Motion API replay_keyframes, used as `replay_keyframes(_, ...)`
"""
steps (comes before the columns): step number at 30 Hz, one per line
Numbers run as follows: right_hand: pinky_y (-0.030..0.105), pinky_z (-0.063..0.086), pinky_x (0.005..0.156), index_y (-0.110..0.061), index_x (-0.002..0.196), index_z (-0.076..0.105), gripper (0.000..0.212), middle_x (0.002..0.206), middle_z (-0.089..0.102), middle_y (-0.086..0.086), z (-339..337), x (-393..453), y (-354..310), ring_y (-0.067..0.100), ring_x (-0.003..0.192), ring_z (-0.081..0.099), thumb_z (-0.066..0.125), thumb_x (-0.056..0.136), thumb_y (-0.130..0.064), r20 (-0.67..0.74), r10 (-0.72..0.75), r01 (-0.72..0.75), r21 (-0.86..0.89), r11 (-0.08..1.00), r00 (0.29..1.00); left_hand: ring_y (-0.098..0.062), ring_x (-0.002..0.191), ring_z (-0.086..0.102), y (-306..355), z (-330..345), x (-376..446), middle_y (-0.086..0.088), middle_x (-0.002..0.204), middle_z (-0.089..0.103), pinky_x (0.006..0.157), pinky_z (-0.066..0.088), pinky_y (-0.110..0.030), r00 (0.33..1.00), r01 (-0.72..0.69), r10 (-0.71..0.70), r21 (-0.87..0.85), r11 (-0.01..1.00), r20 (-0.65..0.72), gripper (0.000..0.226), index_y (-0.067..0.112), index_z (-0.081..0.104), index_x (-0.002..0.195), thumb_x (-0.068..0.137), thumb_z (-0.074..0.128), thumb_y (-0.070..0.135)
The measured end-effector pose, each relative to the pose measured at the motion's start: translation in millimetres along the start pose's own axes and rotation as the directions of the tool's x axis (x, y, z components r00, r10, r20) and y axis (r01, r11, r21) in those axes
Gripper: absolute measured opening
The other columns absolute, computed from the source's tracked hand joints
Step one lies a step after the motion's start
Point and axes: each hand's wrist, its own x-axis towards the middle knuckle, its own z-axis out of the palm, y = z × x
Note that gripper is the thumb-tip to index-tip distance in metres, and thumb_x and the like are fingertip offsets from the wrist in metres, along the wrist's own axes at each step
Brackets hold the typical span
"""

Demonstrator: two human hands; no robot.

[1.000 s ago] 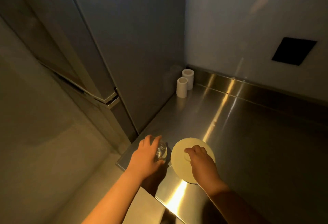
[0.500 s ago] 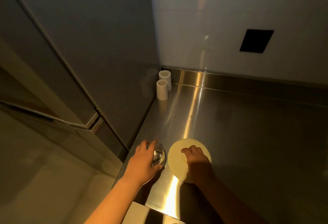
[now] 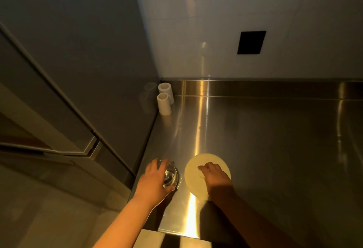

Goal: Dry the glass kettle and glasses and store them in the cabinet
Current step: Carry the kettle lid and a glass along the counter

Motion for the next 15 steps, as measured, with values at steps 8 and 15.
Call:
replay_keyframes(8,0.031,0.024,0.110,-0.025,0.145,0.025,0.051,0.150,0.027,0.000,-11,-28,30,0.020,0.135,0.026,0.041,0.097,-0.032,-0.180,0.119,-0.093,0.146,0.985,0.976,-0.021,0.147,-0.001,41,-3,18,0.000,0.160,0.005,0.116,-0.001,-0.044,0.986,-0.162,0.164,0.099,0.982,-0.016,0.087,0.032,0.004,0.151,0.084,0.048,0.066)
replay_keyframes(15,0.029,0.019,0.110,-0.023,0.142,0.032,0.049,0.149,0.028,0.000,-24,-90,102,0.020,0.136,0.025,0.040,0.094,-0.028,-0.240,0.198,-0.156,0.185,0.970,0.950,-0.019,0.145,0.010,121,15,16,0.002,0.157,0.012,0.117,0.005,-0.037,0.945,-0.326,0.327,0.077,0.942,0.003,0.079,0.031,0.011,0.150,0.086,0.048,0.060)
